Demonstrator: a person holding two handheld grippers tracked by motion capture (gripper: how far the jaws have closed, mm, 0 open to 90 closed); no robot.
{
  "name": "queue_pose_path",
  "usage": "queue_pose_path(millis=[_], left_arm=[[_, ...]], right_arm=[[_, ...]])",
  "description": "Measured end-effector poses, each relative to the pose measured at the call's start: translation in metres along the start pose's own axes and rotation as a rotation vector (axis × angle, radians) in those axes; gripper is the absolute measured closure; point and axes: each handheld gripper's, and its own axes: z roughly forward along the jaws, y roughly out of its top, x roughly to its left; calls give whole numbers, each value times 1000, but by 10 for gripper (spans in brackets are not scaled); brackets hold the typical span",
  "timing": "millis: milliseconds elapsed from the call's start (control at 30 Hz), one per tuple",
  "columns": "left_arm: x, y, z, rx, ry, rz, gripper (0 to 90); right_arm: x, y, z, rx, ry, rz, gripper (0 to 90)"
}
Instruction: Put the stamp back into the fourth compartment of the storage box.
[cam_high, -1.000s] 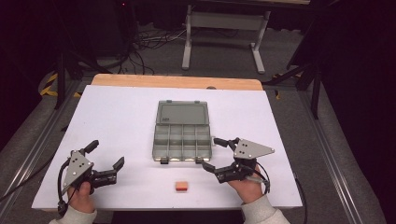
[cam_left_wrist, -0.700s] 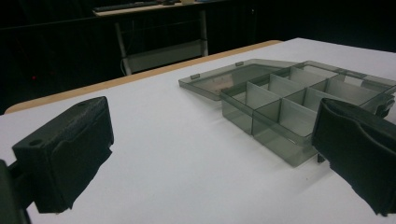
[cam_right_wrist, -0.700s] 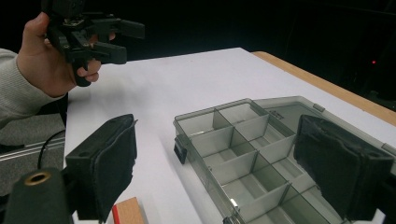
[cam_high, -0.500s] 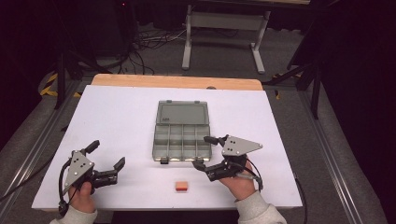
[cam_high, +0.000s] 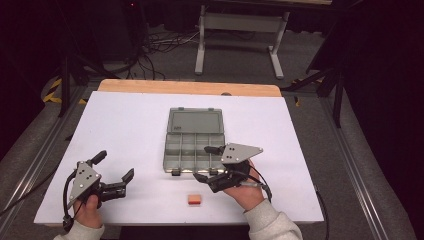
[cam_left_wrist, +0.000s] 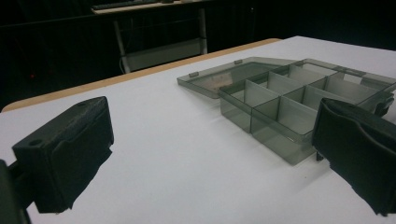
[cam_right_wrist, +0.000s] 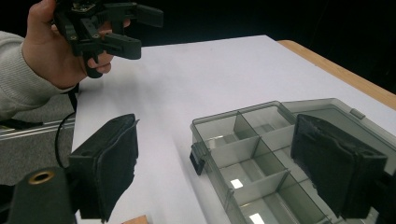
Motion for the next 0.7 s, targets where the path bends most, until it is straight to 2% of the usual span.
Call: queue_pose_path(millis=[267,500,633,700], left_arm=[[0,0,0,-3,-2,-7,2],[-1,1,0,-4,-4,0,2],[-1,1,-1,-6,-5,6,2],[-1,1,0,-8,-4,5,2]], right_arm=[[3,2,14,69,20,-37,167],[2,4,17,103,33,-41,183],[1,4,17,159,59,-31,207],[1,4,17,164,63,-30,210]])
